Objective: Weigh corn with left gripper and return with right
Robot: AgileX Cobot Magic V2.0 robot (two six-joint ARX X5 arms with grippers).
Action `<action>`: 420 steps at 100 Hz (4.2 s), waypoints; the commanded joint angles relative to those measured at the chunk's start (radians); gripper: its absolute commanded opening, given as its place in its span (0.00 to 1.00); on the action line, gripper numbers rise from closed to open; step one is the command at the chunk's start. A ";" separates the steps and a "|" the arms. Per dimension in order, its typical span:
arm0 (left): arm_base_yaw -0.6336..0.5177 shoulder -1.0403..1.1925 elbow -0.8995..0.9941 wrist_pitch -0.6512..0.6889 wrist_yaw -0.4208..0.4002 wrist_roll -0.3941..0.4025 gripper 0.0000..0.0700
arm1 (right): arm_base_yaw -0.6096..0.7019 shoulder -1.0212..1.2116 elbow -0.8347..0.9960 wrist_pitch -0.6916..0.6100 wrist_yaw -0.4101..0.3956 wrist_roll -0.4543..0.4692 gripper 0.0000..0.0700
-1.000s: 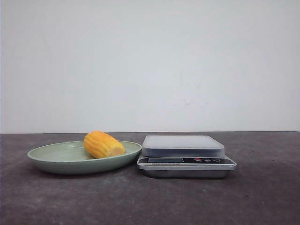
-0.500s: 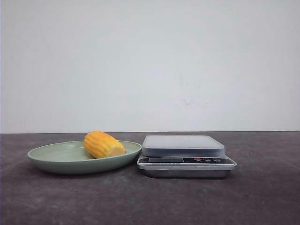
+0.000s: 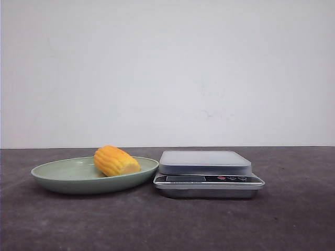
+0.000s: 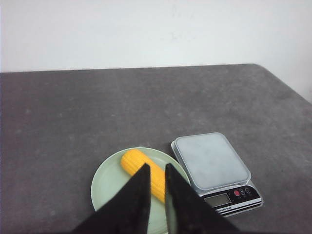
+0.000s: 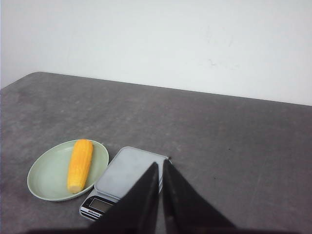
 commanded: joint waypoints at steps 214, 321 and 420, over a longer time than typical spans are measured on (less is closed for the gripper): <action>0.719 -0.609 -1.045 0.580 0.378 0.115 0.02 | 0.011 0.002 0.016 0.024 0.003 0.010 0.01; 0.719 -0.609 -1.045 0.578 0.378 0.115 0.02 | -0.071 -0.006 0.014 0.024 -0.030 -0.025 0.01; 0.719 -0.609 -1.045 0.578 0.378 0.115 0.02 | -0.887 -0.436 -1.087 0.969 -0.575 -0.282 0.01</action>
